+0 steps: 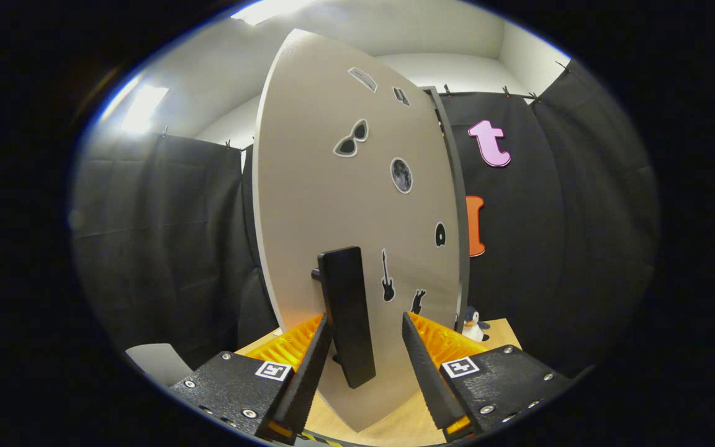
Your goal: Open the shoe cabinet door, grab the shoes and put them into the shoe cabinet, then close the shoe cabinet door.
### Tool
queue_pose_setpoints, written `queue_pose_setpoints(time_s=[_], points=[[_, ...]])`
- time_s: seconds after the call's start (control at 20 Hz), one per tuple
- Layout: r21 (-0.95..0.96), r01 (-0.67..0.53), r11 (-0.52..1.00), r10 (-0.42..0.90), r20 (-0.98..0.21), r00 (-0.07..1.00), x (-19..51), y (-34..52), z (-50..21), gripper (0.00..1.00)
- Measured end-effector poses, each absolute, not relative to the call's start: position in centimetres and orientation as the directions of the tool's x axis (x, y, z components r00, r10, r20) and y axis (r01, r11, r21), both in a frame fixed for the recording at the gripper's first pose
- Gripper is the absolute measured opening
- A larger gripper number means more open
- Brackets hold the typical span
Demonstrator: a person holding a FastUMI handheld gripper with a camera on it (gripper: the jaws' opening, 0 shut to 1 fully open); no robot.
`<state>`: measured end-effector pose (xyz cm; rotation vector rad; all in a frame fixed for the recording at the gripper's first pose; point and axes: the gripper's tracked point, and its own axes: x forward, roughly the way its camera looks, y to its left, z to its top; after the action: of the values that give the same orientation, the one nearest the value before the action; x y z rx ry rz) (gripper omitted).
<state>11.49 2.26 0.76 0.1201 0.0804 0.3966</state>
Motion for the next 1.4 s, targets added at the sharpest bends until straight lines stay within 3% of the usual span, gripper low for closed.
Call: queue_pose_setpoints(time_s=[0.75,1.4], points=[[0.136,-0.480,0.866,0.491,-0.058,0.869,17.6,13.5,0.6,0.79],[0.067,-0.406,0.911,0.409,-0.038,0.912,22.4,22.0,1.3,0.79]])
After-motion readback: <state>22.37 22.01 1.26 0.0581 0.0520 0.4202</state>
